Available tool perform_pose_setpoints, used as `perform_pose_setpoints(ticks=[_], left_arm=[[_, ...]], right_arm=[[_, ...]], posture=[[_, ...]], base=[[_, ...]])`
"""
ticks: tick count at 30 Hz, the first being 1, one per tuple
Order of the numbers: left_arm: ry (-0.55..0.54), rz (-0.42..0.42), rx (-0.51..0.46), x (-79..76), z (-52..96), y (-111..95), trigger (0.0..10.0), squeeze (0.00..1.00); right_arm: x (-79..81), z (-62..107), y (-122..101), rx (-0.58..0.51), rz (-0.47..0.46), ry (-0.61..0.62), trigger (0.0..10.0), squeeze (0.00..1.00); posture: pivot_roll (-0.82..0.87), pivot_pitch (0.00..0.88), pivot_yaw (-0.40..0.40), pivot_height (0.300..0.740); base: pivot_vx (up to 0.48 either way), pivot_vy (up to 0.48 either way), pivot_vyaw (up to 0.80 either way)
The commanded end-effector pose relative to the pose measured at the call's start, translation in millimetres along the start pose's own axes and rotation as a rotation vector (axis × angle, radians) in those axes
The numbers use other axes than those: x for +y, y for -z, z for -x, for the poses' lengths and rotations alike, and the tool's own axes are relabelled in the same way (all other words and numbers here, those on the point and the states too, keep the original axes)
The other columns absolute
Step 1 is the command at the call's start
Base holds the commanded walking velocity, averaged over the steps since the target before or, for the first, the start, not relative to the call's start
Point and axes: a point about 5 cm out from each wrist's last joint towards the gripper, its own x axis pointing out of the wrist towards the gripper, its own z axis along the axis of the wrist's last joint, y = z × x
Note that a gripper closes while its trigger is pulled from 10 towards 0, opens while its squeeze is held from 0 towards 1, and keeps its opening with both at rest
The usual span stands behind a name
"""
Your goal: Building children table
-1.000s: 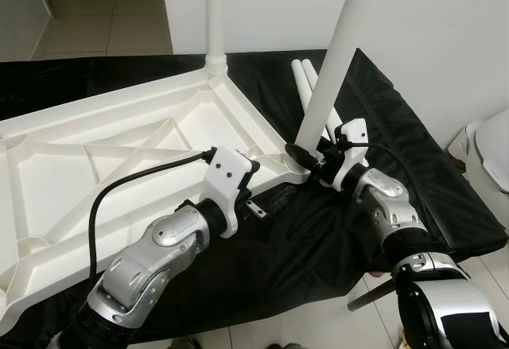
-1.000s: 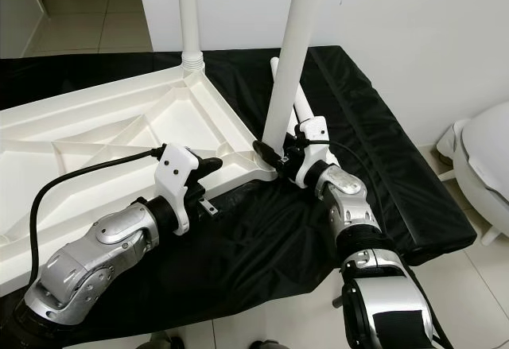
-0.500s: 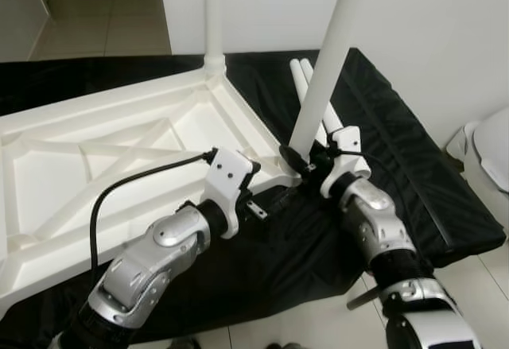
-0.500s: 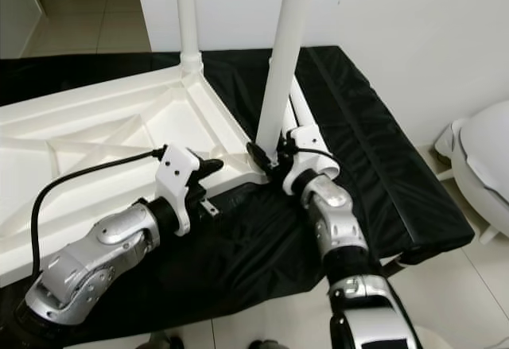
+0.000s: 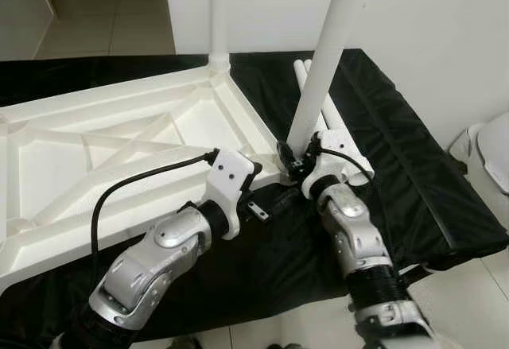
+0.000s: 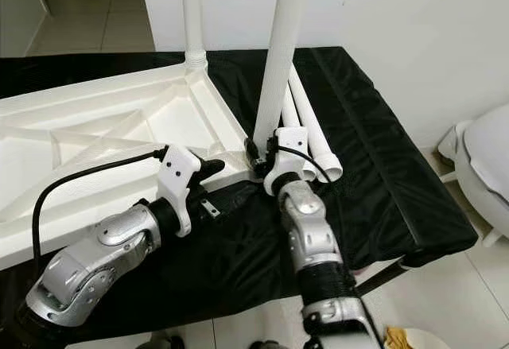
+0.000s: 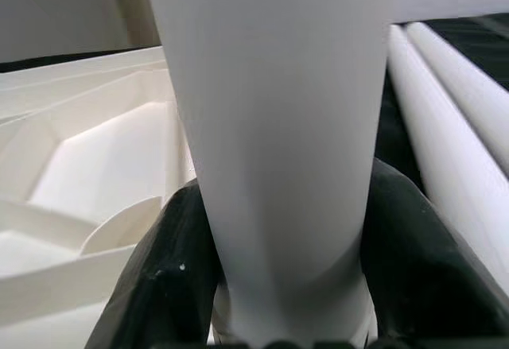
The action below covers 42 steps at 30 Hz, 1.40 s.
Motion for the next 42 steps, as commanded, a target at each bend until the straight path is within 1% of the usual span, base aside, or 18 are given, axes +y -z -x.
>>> perform_pose_setpoints(ticks=[1,2,3,4,8,14,15,16,17,18,19,21,26,30,31,36,39,42], left_arm=[[0.124,-0.006,0.002,-10.3,0.0,0.3,10.0,0.0],[0.125,-0.006,0.002,-10.4,0.1,0.4,10.0,0.0],[0.125,-0.006,0.002,-10.4,0.1,0.4,10.0,0.0],[0.127,-0.007,0.003,-10.8,-0.1,0.6,10.0,0.0],[0.129,-0.007,0.003,-11.4,-0.6,0.7,10.0,0.0],[0.132,-0.005,0.003,-11.7,-0.5,1.1,10.0,0.0],[0.132,-0.005,0.004,-11.7,-0.4,1.1,10.0,0.0],[0.132,-0.005,0.004,-11.7,-0.4,1.1,10.0,0.0],[0.134,-0.005,0.004,-11.9,-0.4,1.1,10.0,0.0],[0.136,-0.005,0.005,-12.1,-0.4,1.1,10.0,0.0],[0.137,-0.005,0.005,-12.4,-0.4,1.1,10.0,0.0],[0.137,-0.007,0.006,-12.4,-0.4,1.1,10.0,0.0],[0.136,-0.005,0.008,-12.6,-0.2,1.6,10.0,0.0],[0.134,-0.002,0.008,-12.6,-0.2,1.3,10.0,0.0],[0.133,-0.002,0.007,-12.5,-0.2,1.2,10.0,0.0],[0.131,-0.001,0.006,-12.2,-0.4,0.6,10.0,0.0],[0.124,-0.001,0.007,-11.5,-0.6,1.1,10.0,0.0],[0.119,0.002,0.004,-11.0,-0.6,0.5,10.0,0.0]], right_arm=[[-11.3,5.3,2.8,0.024,0.001,0.158,0.0,0.0],[-11.9,6.4,3.2,0.025,-0.003,0.191,0.0,0.0],[-11.9,6.4,3.2,0.025,-0.003,0.191,0.0,0.0],[-9.7,6.8,5.5,0.046,0.016,0.205,0.0,0.0],[-8.1,6.6,6.8,0.059,0.007,0.2,0.0,0.0],[-6.2,6.6,3.0,0.044,-0.024,0.178,0.0,0.0],[-3.1,6.7,1.8,0.04,-0.031,0.155,10.0,0.0],[-3.1,6.7,1.8,0.04,-0.031,0.155,10.0,0.0],[1.2,7.4,0.5,0.032,-0.04,0.127,10.0,0.0],[4.6,8.2,-0.7,0.02,-0.041,0.092,10.0,0.38],[6.4,9.5,-2.2,0.004,-0.047,0.067,10.0,1.0],[6.9,10.4,-3.3,-0.008,-0.053,0.048,10.0,1.0],[-6.5,9.9,-4.4,-0.01,-0.014,0.018,10.0,1.0],[-13.2,8.4,-2.8,0.002,0.006,-0.016,10.0,1.0],[-14.7,8.0,-2.6,0.003,0.012,-0.042,10.0,0.0],[-23.9,6.5,-2.7,-0.003,-0.006,-0.142,10.0,0.0],[-28.3,6.5,-3.4,-0.023,0.022,-0.262,10.0,0.0],[-31.1,5.8,-1.1,-0.02,0.045,-0.308,10.0,0.0]], posture=[[0.01,0.088,-0.04,0.74],[0.01,0.088,-0.04,0.74],[0.01,0.088,-0.04,0.74],[0.01,0.086,-0.042,0.74],[0.01,0.085,-0.043,0.74],[0.01,0.081,-0.044,0.74],[0.01,0.079,-0.043,0.74],[0.01,0.079,-0.043,0.74],[0.01,0.079,-0.043,0.74],[0.0,0.08,-0.042,0.74],[0.01,0.08,-0.041,0.74],[0.01,0.08,-0.042,0.74],[0.0,0.088,-0.042,0.74],[0.01,0.091,-0.042,0.74],[0.01,0.091,-0.042,0.74],[0.0,0.096,-0.041,0.74],[0.01,0.104,-0.039,0.74],[0.01,0.109,-0.038,0.74]], base=[[0.0,0.0,0.0],[0.0,0.0,0.0],[0.0,0.0,0.0],[0.0,0.0,0.0],[0.0,0.0,0.0],[0.0,0.0,0.0],[0.0,0.0,0.0],[0.0,0.0,0.0],[0.0,0.0,0.0],[0.0,0.0,0.0],[0.0,0.0,0.0],[0.0,0.0,0.0],[0.0,0.0,0.0],[0.0,0.0,0.0],[0.0,0.0,0.0],[0.0,0.0,0.0],[0.0,0.0,0.0],[0.0,0.0,0.0]])
